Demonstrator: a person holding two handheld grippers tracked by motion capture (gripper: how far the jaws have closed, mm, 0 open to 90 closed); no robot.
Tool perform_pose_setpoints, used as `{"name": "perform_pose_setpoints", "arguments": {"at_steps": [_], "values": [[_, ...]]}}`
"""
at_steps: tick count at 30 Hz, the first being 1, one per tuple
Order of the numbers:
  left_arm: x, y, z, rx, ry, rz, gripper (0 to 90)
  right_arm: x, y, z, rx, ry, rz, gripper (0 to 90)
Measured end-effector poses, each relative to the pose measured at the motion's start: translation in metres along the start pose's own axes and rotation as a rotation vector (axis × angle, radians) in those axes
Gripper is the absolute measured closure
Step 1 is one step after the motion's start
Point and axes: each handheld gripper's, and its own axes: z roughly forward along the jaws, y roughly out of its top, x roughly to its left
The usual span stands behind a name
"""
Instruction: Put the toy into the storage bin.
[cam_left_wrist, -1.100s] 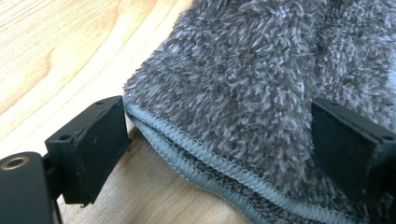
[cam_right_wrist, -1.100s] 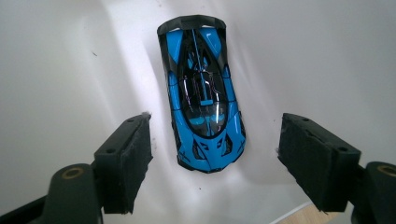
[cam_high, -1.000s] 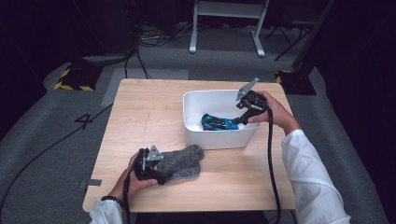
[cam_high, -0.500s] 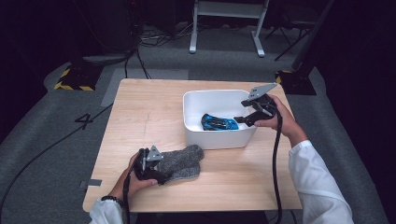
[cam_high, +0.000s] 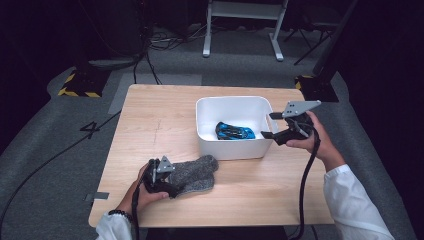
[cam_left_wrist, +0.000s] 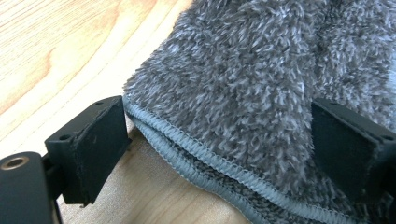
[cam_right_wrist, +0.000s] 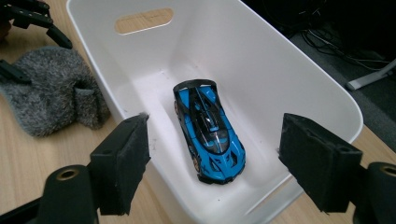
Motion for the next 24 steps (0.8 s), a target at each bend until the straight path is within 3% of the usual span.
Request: {"name": "perform_pose_setpoints", "arguments": {"at_steps": [9, 16, 24], "values": [[0.000, 0.000, 0.000, 0.000, 0.000, 0.000, 9.0, 0.016, -0.017, -0.020, -0.048, -0.012, 0.008, 24.3], [0.000, 0.000, 0.000, 0.000, 0.000, 0.001, 9.0, 0.029, -0.029, -0.030, -0.043, -0.021, -0.018, 24.4], [0.000, 0.000, 0.000, -0.001, 0.001, -0.001, 9.0, 0.042, -0.043, -0.031, -0.024, -0.035, -0.039, 23.5]]}}
